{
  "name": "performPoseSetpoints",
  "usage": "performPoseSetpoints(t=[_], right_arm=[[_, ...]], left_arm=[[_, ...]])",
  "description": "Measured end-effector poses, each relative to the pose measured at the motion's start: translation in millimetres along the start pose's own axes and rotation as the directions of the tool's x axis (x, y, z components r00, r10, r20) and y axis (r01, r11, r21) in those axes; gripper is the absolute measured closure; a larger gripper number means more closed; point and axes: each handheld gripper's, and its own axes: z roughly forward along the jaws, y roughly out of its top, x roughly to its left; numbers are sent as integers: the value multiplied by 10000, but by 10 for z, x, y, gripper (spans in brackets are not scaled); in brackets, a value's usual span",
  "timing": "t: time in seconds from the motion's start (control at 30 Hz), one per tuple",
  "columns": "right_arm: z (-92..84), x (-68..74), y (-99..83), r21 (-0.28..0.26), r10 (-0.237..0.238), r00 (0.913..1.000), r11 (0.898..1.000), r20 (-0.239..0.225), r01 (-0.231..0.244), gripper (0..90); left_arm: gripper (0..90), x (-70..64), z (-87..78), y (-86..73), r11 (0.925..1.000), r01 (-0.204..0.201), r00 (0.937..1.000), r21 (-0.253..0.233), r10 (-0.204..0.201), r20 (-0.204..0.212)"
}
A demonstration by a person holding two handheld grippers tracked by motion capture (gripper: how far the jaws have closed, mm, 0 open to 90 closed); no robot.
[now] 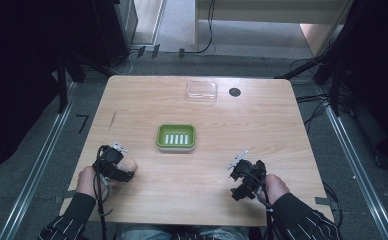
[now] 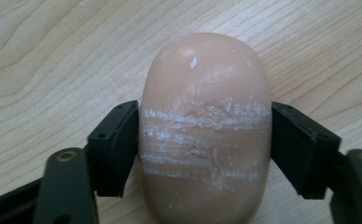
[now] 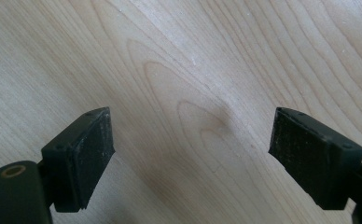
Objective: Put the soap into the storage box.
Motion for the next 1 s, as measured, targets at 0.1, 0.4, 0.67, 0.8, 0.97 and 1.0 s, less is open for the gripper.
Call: performPoseSetpoints(t=[0.1, 0.4, 0.67, 0.8, 0.97, 1.0], right_arm=[[-2, 2, -1, -2, 14, 10000, 10000, -17, -14, 143], [-5, -3, -2, -20, 9, 10000, 10000, -8, -9, 143], [-4, -5, -3, -32, -20, 10000, 10000, 1, 20, 143], [-6, -4, -2, -14, 0, 10000, 10000, 25, 0, 143], [-5, -3, -2, -13, -3, 10000, 10000, 27, 3, 143], [-3, -5, -2, -23, -16, 10000, 10000, 4, 16, 143]], left_arm=[[330, 0, -4, -2, 10000, -51, 10000, 24, 51, 15], [334, -22, -13, -1, 9999, -163, 9999, 15, 163, 14], [334, -32, -67, -2, 9995, -324, 9995, -70, 324, 2], [334, -35, -82, -5, 9991, -417, 9991, -95, 417, 9], [334, -62, -103, 10, 9985, -542, 9985, -120, 542, -1], [334, -68, -103, 15, 9984, -546, 9985, -139, 546, 22]])
